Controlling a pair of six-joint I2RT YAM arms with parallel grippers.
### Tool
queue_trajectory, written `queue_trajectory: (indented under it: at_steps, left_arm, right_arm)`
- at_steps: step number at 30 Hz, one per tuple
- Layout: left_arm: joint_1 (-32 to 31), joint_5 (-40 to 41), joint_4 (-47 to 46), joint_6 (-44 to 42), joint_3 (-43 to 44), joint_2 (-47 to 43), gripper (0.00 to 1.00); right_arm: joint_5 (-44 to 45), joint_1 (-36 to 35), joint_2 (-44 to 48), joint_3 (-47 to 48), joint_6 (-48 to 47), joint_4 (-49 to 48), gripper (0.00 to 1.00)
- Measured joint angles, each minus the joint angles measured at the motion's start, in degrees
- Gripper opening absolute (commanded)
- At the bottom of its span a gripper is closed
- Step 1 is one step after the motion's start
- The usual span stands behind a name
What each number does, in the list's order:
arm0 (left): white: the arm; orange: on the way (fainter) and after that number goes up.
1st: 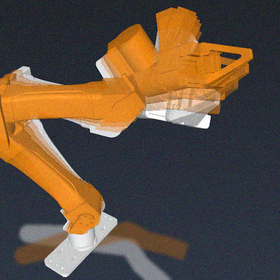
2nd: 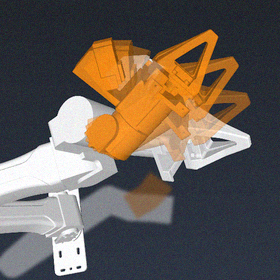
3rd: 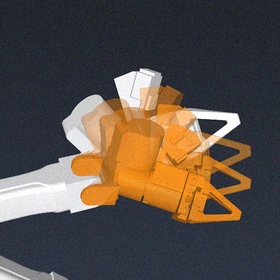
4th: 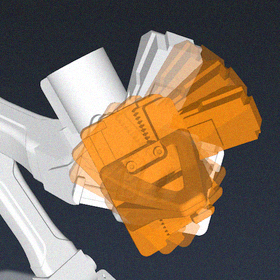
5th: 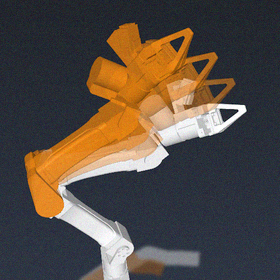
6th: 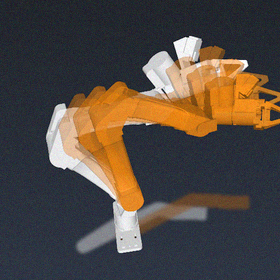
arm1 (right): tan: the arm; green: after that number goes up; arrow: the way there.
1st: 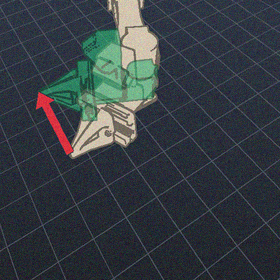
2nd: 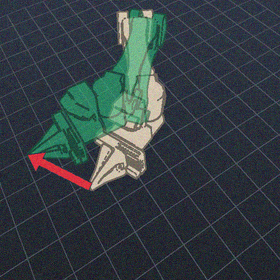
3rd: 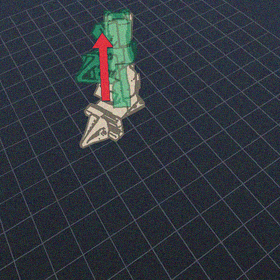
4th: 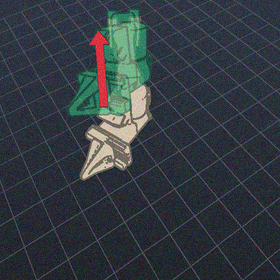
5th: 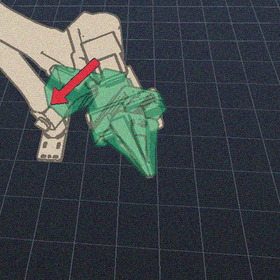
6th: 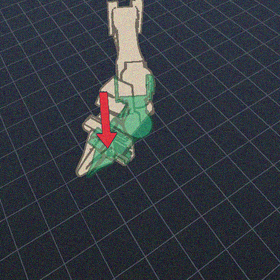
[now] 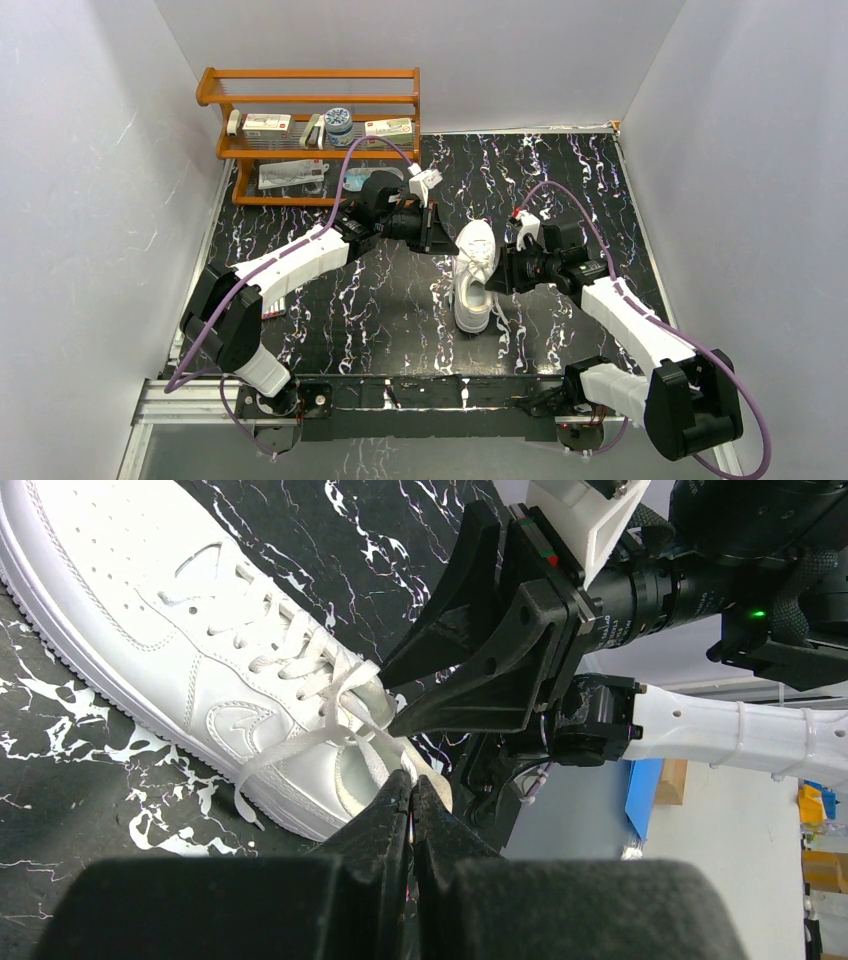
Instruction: Tie the shoes
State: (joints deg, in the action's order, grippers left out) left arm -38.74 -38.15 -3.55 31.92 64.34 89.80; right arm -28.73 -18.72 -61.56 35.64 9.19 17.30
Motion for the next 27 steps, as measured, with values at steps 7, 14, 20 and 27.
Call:
queue_trajectory:
  at_steps: [7, 14, 20, 27]
  left_arm:
    - [0.00, 0.00, 0.52, -0.02, 0.00, 0.00, 0.00]
    - [0.00, -0.07, 0.87, -0.15, 0.00, 0.00, 0.00]
    - [-0.11, -0.57, 1.29, -0.20, -0.22, -0.04, 0.00]
    - [-1.95, -1.03, 2.25, 0.17, -1.84, -0.26, 0.00]
  right_arm:
    - [-0.17, 0.13, -0.50, 0.28, -0.94, 0.44, 0.05]
    - [-0.17, 0.28, -0.48, 3.74, -0.87, 7.93, 0.00]
    - [-1.92, 0.28, -1.86, 7.89, 3.96, 13.77, 0.00]
    - [-2.45, 0.28, -3.06, 11.10, 10.36, 13.92, 0.00]
